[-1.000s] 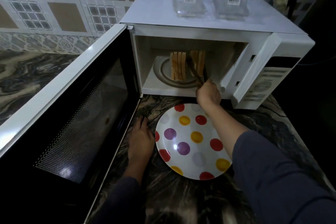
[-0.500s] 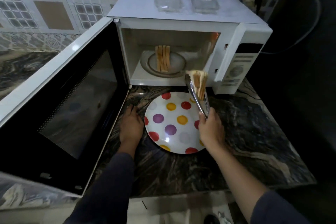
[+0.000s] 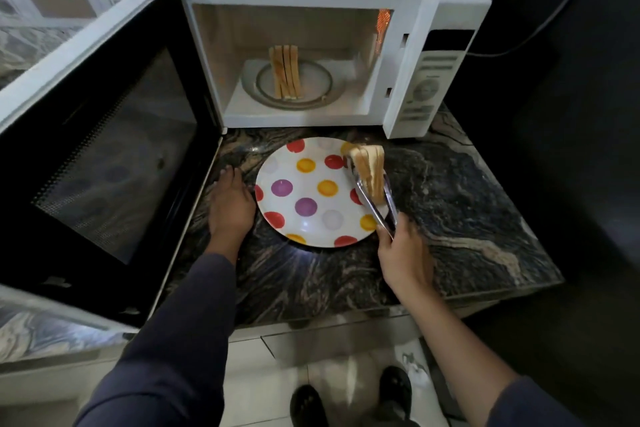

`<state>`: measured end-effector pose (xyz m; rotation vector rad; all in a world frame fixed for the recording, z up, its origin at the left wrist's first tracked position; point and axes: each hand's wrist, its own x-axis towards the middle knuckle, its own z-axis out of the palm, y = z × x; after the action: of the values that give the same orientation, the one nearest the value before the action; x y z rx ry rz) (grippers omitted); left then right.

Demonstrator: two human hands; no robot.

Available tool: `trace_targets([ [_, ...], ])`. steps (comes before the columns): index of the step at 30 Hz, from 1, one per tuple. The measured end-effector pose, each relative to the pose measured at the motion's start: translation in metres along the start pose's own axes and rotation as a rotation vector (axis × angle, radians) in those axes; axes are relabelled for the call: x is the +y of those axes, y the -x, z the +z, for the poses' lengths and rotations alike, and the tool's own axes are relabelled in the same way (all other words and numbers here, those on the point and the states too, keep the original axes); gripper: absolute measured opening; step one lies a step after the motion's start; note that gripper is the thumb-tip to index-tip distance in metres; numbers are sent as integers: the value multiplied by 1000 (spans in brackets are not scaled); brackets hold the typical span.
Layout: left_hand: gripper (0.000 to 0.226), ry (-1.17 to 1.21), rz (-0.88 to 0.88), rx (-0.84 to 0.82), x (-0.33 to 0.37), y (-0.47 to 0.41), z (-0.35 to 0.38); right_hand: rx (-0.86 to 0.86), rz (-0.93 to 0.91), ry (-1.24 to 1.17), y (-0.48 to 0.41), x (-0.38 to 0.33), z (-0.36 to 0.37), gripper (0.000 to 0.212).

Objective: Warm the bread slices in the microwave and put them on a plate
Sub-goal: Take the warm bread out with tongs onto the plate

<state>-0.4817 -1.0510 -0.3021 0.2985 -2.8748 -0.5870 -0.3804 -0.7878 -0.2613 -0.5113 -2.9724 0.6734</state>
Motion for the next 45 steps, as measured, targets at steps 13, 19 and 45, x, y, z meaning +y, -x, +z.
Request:
trace_targets([
  [13,50,-16,5,-19,-1,6,-2,72,-97,6,1,-8,-19,64],
  [19,49,4,-5,-18,2,5,-5,140,-229,-88,-17,-53,-32,64],
  [45,82,71,-85,9,4,5,-9,-182,-117,-150,-164,-231,9,31],
])
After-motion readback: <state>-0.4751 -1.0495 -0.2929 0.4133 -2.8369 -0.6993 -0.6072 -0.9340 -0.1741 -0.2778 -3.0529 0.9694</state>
